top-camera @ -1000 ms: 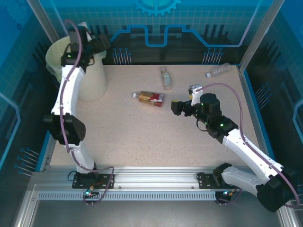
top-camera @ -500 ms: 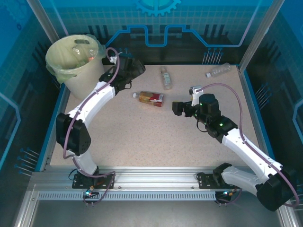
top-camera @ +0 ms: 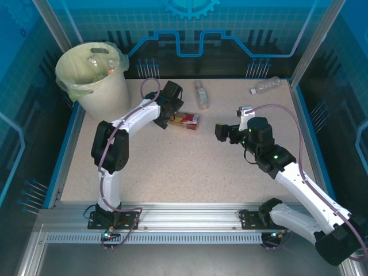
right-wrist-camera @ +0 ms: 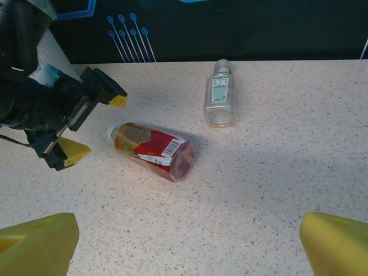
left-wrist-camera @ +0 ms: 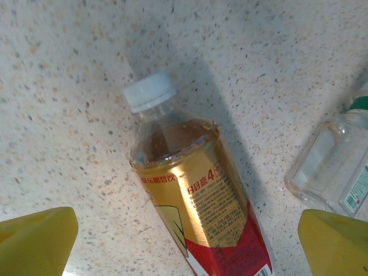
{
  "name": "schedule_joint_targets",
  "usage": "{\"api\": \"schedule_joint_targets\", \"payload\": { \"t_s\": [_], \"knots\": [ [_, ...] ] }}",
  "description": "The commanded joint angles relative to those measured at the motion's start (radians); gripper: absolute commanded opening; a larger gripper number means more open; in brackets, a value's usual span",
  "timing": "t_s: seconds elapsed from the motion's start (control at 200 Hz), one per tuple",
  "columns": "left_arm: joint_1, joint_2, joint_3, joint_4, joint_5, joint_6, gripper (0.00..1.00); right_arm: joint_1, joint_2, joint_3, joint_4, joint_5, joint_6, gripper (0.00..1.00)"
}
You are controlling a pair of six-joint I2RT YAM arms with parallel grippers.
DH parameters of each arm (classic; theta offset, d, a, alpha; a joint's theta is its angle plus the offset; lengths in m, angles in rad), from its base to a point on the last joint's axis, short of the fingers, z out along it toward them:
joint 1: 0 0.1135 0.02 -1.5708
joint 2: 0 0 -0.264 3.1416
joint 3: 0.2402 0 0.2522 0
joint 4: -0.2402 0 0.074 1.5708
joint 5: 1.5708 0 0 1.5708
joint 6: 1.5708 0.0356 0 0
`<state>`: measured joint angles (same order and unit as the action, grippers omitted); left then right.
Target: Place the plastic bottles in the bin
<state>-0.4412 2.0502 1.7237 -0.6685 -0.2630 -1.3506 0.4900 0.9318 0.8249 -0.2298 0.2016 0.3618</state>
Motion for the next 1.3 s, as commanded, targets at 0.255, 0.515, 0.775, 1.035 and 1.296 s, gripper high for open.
{"api": "schedule_joint_targets", "payload": {
  "t_s": [0.255, 0.515, 0.775, 1.035, 1.296],
  "knots": [
    [-0.039, 0.170, 0.083, 0.045, 0.113, -0.196, 0.99, -0.005, -0.046, -0.006, -0.037, -0.007, 0.003, 1.00],
    [-0.040, 0.338, 0.259, -0.067, 0.122, -0.135, 0.99, -0.007, -0.071, -0.024, -0.052, -0.021, 0.007, 1.00],
    [-0.039, 0.284, 0.095, 0.145, 0.126, 0.040, 0.84, -0.008, -0.072, -0.024, -0.052, -0.016, 0.000, 1.00],
    [-0.037, 0.149, -0.079, 0.331, 0.101, 0.317, 0.67, -0.008, -0.067, -0.020, -0.059, -0.012, -0.011, 1.00],
    [-0.023, 0.030, -0.272, 0.439, 0.118, 0.464, 0.61, -0.007, -0.046, -0.011, -0.044, -0.127, -0.061, 1.00]
  ]
}}
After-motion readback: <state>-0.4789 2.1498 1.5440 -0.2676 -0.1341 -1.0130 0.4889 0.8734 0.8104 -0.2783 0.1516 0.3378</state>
